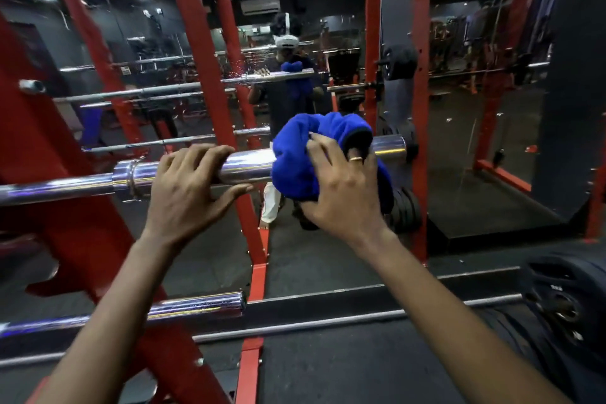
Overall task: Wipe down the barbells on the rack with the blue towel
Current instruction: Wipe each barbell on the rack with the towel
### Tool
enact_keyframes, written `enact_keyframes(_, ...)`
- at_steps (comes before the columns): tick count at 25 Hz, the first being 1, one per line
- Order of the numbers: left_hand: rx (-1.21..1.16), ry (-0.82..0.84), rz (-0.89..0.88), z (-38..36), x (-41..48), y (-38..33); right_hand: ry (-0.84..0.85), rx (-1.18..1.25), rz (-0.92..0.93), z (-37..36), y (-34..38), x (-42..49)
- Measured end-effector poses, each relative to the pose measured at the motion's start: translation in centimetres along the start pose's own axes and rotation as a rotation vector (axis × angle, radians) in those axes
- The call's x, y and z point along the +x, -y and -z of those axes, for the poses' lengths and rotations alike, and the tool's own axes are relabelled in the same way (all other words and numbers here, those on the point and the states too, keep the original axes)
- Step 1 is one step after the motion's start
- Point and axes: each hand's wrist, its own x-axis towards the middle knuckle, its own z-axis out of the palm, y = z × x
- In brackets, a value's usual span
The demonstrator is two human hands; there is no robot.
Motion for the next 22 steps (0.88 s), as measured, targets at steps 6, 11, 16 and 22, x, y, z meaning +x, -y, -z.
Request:
enact_keyframes(6, 0.097, -0.137, 0.137, -1.1, 0.2, -1.7, -0.117, 0.020, -0.225, 0.9, -4.9, -0.9)
enact_keyframes(11, 0.156, 0.125, 0.384, 0.7, 4.2, -1.5, -0.023, -0.084, -0.414, 1.1, -0.9, 2.6)
enact_keyframes(16, -0.175, 0.528, 0.394, 2.3, 6.2, 0.6, 0.019, -0.075, -0.151, 0.0, 2.0, 1.1)
enact_keyframes(22, 0.092, 0.361, 0.239, 4.5, -2.6, 8.8, -0.062, -0.060, -0.283, 0.4, 0.1, 2.3)
